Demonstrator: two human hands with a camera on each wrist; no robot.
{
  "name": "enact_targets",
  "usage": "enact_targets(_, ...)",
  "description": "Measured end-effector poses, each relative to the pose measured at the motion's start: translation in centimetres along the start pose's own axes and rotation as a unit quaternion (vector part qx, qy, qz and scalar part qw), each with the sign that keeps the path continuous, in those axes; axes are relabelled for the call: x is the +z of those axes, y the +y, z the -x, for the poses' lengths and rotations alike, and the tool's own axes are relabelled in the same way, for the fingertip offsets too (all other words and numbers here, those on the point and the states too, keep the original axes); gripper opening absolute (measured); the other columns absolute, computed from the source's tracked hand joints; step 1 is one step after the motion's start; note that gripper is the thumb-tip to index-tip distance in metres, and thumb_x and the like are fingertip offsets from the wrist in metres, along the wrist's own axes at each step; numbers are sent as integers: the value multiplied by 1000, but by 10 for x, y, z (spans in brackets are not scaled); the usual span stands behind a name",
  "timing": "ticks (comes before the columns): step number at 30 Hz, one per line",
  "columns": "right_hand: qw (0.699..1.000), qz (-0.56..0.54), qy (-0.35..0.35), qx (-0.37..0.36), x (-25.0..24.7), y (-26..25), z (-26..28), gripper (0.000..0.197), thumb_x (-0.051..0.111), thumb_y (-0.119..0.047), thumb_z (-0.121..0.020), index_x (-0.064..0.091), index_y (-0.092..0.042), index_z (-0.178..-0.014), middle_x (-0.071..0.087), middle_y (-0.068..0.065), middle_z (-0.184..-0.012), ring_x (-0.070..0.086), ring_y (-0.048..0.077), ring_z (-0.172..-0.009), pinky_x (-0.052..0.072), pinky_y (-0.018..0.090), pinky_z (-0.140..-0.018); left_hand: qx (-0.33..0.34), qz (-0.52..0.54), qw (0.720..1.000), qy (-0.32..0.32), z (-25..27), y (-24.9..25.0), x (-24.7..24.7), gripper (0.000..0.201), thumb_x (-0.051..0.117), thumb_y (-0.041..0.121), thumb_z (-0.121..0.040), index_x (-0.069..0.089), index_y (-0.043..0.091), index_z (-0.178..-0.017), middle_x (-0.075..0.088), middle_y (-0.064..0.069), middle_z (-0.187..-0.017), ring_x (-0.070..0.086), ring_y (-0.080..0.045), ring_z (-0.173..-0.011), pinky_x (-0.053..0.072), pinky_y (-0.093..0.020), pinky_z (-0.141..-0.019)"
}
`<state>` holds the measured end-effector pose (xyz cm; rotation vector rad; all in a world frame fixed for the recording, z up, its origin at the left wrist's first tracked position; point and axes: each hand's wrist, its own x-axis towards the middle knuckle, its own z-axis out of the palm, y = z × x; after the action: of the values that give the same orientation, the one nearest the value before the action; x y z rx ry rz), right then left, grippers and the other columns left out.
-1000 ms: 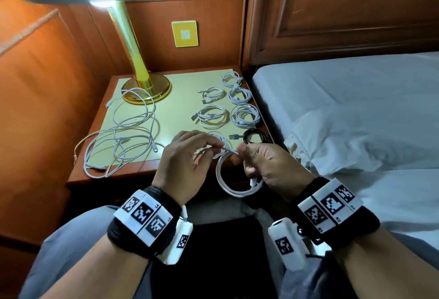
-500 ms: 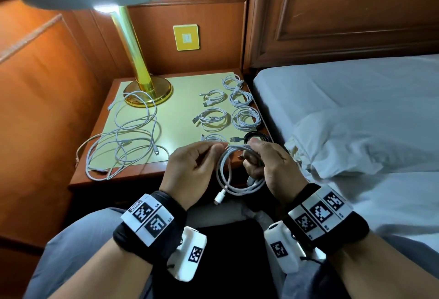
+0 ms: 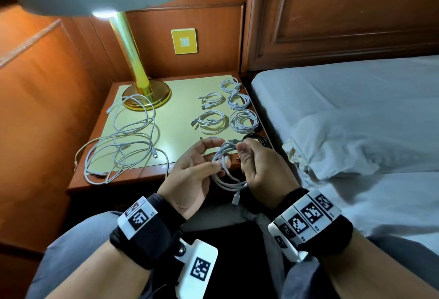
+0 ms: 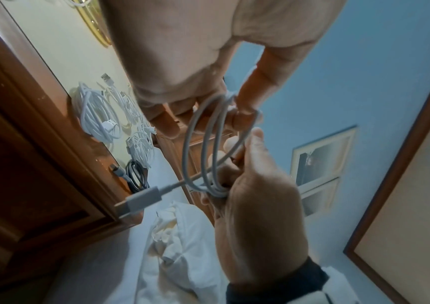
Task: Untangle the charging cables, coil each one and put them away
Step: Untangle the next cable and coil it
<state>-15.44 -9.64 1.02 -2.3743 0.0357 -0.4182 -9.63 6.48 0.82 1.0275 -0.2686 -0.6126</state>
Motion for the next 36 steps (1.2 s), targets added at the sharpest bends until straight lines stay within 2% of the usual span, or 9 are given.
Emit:
enact_targets(4, 997, 60, 40, -6, -2, 6, -2, 35, 31, -45, -102, 58, -24, -104, 57, -7, -66, 58, 23, -65, 32, 27, -58, -34, 16, 999, -39, -1, 4, 1, 65, 55, -7, -57, 54, 3, -122, 51, -11, -76, 50, -19, -75, 38, -31, -73)
enact_targets(8, 996, 84, 35, -23, 1, 7, -1, 26, 40, -36, -102, 59, -20, -109, 69, 4, -77, 65, 31, -74, 36, 30, -58, 8, -155, 988, 27, -3, -6, 5, 43, 63, -1, -69, 56, 9, -111, 53, -2, -71, 49, -14, -67, 49, -22, -66)
enact_targets(14, 985, 120, 116, -51, -1, 12, -5, 16, 51, -27, -96, 63, -17, -100, 70, 3, -70, 65, 32, -64, 29, 24, -59, 89, -345, 929, 97, -5, -11, -3, 29, 65, 3, -79, 63, 22, -101, 66, 5, -89, 71, -22, -76, 61, -50, -80)
enact_targets(18, 973, 160, 145, -87, 2, 5, -5, 9, 59, -22, -88, 62, -14, -88, 67, -3, -61, 57, 19, -54, 25, 21, -58, 119, -465, 860, 173, -8, -13, -4, 12, 69, 16, -75, 61, 24, -79, 64, 1, -71, 66, -24, -67, 53, -37, -62)
enact_targets(20, 968, 175, 158, -90, 3, 5, -5, 9, 60, -22, -86, 63, -13, -87, 66, -4, -58, 55, 20, -47, 25, 22, -58, 105, -483, 851, 175, -10, -11, -5, 6, 68, 18, -76, 64, 21, -76, 61, 3, -64, 56, -18, -58, 46, -30, -58)
enact_targets(22, 969, 167, 159, -85, 1, 8, -6, 12, 58, -23, -89, 63, -12, -89, 67, -1, -59, 58, 28, -47, 27, 24, -59, 78, -433, 886, 146, -10, -7, -6, 2, 67, 22, -74, 66, 20, -74, 59, 5, -62, 51, -16, -58, 44, -33, -60)
enact_targets(26, 954, 204, 190, -114, -9, 6, -9, 11, 65, -14, -75, 64, -10, -86, 71, -5, -65, 56, 23, -44, 26, 21, -59, 27, -160, 984, 69, -10, -1, -4, 8, 66, 7, -74, 68, 14, -76, 63, -12, -77, 59, -28, -77, 49, -40, -78)
enact_targets(33, 946, 240, 180, -119, -7, 7, -7, 9, 69, -19, -83, 64, -12, -87, 60, -4, -48, 50, 24, -38, 24, 23, -60, 58, -186, 979, 56, -13, -2, -9, 7, 68, 19, -69, 70, 17, -76, 63, -8, -73, 58, -21, -68, 46, -35, -74)
enact_targets(36, 945, 238, 182, -127, -8, 9, -9, 23, 52, -29, -95, 60, -10, -85, 55, -1, -44, 45, 26, -35, 25, 24, -60, 54, -218, 974, 31, -10, 4, -13, 9, 73, 14, -81, 71, 8, -87, 63, -3, -69, 55, -19, -62, 51, -29, -65)
